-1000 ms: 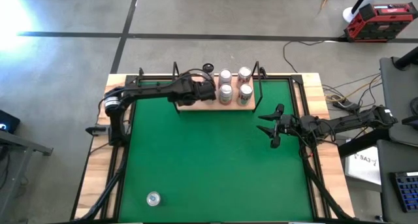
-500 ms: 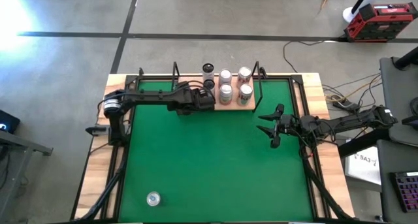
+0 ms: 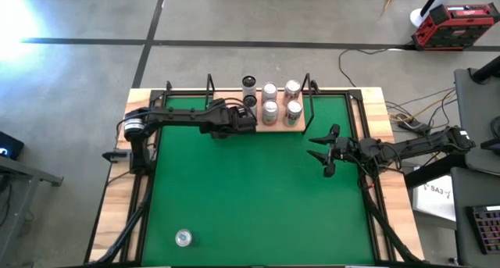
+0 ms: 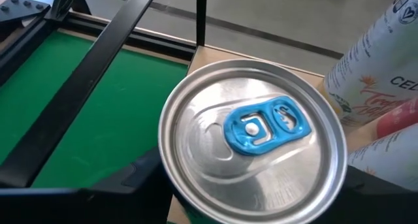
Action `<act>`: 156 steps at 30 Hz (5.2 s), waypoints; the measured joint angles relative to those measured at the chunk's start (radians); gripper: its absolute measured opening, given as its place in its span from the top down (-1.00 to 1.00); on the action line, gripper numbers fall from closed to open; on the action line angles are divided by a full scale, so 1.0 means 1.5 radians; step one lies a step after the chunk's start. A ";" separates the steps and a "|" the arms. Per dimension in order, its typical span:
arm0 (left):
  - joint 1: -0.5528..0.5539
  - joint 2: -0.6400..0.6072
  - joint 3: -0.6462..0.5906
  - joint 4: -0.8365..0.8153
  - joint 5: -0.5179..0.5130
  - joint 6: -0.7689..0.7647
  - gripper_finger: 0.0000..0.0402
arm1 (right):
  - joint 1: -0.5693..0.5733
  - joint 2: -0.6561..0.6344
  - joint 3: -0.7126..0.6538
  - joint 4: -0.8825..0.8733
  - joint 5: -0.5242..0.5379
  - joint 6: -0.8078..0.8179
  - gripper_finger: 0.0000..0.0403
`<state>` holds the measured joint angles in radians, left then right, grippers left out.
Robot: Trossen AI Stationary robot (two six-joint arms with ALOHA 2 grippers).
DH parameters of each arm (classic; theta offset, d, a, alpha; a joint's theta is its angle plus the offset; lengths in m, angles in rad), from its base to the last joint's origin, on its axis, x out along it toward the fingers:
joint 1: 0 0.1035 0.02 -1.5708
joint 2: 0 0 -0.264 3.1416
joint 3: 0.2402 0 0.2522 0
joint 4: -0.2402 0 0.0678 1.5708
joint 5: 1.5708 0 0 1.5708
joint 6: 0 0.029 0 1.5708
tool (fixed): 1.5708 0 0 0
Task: Place canned beverage on shelf
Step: Put the top blue soda can on the shelf
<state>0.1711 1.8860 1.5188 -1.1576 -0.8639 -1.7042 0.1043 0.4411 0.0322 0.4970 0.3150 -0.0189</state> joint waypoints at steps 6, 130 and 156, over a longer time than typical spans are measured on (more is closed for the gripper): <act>0.000 0.000 -0.002 0.008 0.002 0.012 -0.35 | 0.000 0.000 0.000 0.000 0.000 0.000 0.04; 0.295 0.040 0.284 -0.103 0.491 0.659 -0.11 | 0.000 0.000 0.000 0.000 0.000 0.000 0.04; 0.321 0.235 0.544 -0.275 0.513 0.724 -0.11 | 0.000 0.000 0.000 0.000 0.000 0.000 0.04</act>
<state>0.6520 2.2392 2.3355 -1.5703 -0.0948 -0.6185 0.1040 0.4409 0.0322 0.4973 0.3153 -0.0189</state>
